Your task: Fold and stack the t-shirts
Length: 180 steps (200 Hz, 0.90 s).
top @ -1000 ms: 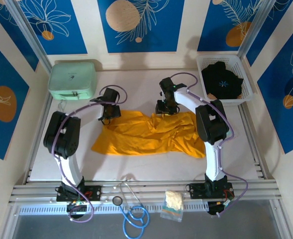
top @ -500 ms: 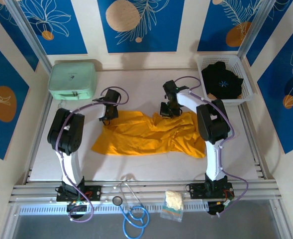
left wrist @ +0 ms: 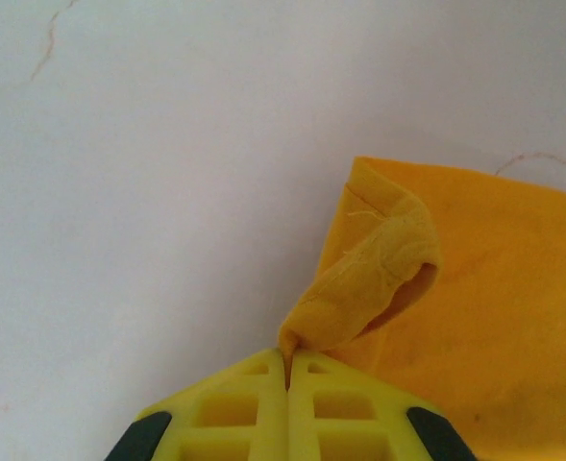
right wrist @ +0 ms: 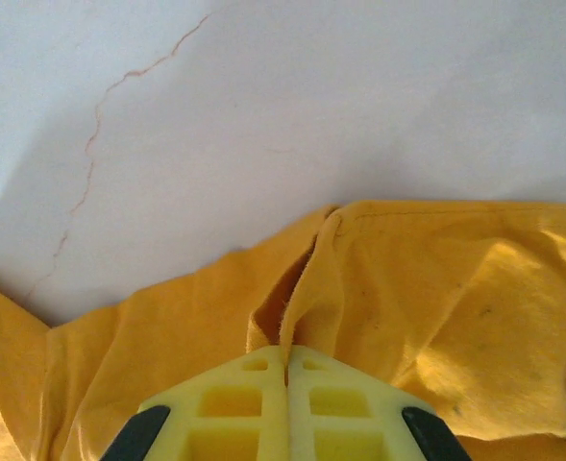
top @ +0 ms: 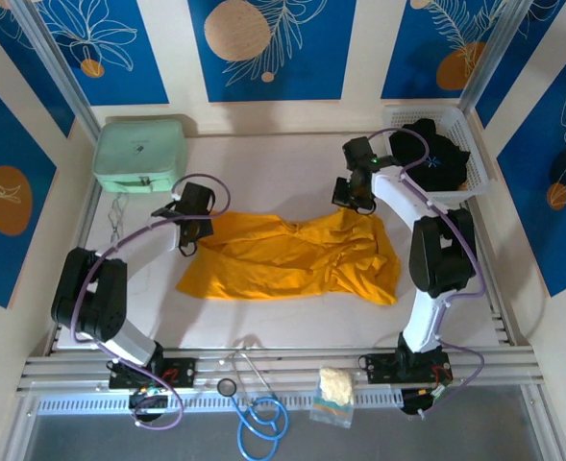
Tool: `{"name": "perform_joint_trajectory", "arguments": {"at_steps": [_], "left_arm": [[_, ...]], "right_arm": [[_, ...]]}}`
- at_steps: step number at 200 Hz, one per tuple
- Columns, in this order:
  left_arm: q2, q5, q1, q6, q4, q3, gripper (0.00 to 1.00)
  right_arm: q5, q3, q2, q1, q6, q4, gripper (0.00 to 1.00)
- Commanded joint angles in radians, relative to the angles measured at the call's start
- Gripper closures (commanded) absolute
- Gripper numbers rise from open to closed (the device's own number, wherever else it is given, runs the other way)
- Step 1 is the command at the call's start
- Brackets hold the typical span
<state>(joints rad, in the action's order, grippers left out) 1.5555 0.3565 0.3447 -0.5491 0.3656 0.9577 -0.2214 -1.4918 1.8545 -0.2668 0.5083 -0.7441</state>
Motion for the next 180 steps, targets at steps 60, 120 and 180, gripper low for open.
{"name": "perform_joint_trajectory", "arguments": {"at_steps": [60, 120, 180], "left_arm": [[-0.079, 0.008, -0.01, -0.065, 0.003, -0.087, 1.0], [-0.012, -0.023, -0.01, -0.003, -0.035, 0.017, 1.0], [0.203, 0.086, -0.013, 0.133, 0.043, 0.404, 1.0]], "right_arm": [[0.002, -0.164, 0.051, 0.059, -0.105, 0.004, 1.0], [0.073, -0.235, 0.124, 0.061, -0.141, 0.11, 1.0], [-0.012, -0.615, 0.335, 0.09, -0.133, 0.076, 1.0]]}}
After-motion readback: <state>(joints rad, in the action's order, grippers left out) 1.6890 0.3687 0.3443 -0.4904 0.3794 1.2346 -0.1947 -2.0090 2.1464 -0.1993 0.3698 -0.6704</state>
